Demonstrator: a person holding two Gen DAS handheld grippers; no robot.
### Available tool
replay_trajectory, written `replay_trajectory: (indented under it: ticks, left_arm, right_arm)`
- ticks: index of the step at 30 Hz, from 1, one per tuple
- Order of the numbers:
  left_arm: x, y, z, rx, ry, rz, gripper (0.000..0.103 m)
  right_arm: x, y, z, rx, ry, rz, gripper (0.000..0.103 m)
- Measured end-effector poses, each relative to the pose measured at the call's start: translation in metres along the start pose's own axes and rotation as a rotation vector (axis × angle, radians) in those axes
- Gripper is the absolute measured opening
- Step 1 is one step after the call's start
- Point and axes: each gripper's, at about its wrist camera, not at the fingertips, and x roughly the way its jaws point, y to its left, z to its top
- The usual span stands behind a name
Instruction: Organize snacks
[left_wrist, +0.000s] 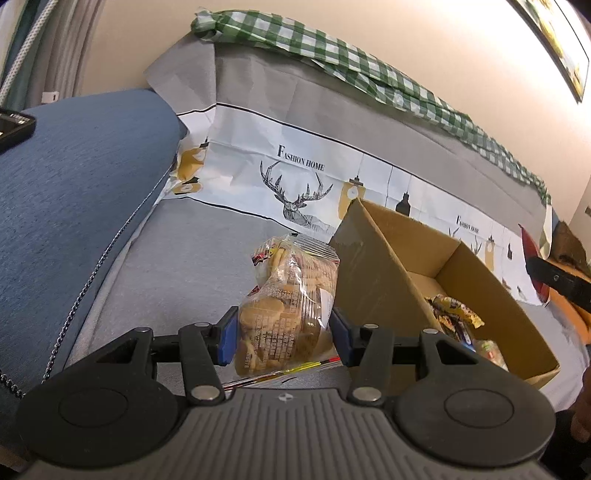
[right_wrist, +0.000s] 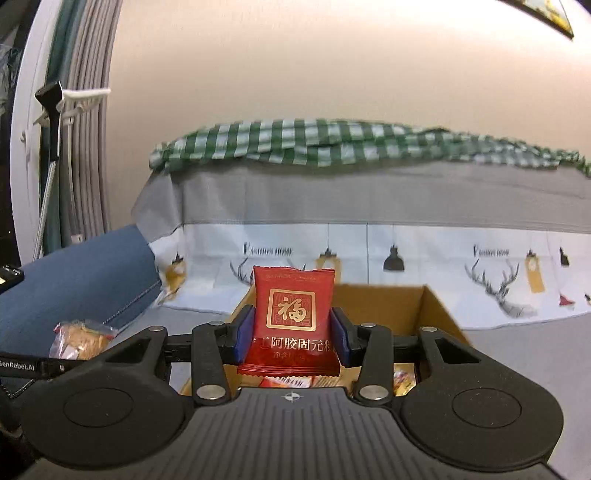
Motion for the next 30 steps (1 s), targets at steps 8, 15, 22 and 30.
replay_trajectory:
  ticks: [8, 15, 22, 30]
  left_arm:
    - [0.006, -0.017, -0.004, 0.067, 0.010, 0.021, 0.056]
    - [0.009, -0.032, -0.007, 0.087, 0.044, 0.052, 0.056]
    - [0.012, -0.044, -0.004, 0.097, 0.080, 0.085, 0.056]
    - [0.011, -0.074, 0.011, 0.116, 0.066, 0.045, 0.056]
  right_arm:
    - [0.002, -0.022, -0.004, 0.047, -0.001, -0.015, 0.045]
    - [0.005, -0.034, -0.006, 0.065, -0.003, -0.006, 0.045]
    - [0.005, -0.039, -0.006, 0.070, -0.006, 0.002, 0.045]
    - [0.006, -0.042, -0.006, 0.099, -0.010, 0.005, 0.045]
